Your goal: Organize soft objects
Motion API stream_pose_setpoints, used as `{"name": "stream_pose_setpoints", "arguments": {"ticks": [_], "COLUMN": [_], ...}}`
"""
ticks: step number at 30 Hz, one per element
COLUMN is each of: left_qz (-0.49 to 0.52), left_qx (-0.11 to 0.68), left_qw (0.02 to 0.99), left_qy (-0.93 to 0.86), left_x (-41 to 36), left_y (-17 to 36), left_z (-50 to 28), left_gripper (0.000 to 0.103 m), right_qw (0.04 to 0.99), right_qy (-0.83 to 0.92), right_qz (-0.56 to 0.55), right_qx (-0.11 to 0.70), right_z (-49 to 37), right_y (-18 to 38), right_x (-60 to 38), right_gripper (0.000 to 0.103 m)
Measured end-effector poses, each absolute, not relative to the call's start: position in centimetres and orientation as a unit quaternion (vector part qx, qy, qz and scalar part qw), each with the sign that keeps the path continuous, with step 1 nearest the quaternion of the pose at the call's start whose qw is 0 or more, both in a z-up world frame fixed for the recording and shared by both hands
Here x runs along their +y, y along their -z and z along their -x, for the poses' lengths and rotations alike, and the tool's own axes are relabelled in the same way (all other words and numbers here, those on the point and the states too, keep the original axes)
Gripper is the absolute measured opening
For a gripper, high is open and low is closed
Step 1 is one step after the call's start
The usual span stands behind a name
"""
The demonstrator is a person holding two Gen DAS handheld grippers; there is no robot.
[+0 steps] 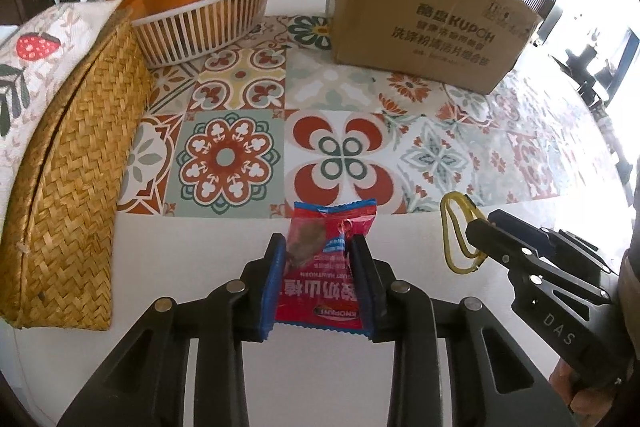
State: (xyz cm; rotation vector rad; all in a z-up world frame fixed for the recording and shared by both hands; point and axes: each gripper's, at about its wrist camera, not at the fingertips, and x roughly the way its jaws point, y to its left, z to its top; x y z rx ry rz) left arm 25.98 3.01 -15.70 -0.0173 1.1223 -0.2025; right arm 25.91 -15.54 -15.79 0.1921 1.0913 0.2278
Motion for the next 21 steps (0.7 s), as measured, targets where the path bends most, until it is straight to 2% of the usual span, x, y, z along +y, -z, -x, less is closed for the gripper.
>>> {"name": "stream_pose_setpoints", "arguments": {"ticks": [21], "left_qz": [0.005], "left_qx": [0.457], "left_qw": [0.88], "left_qy": [0.127], "left_x": [1.2], "left_y": [9.3], "left_z": [-25.2], "left_gripper": [0.032], "right_qw": [0.892], "right_qy": [-0.091], "right_qz": [-0.096], "right_qx": [0.432], "right_z": [-24.5], "right_y": [8.8], "right_x": [-17.7], "right_gripper": [0.027]}}
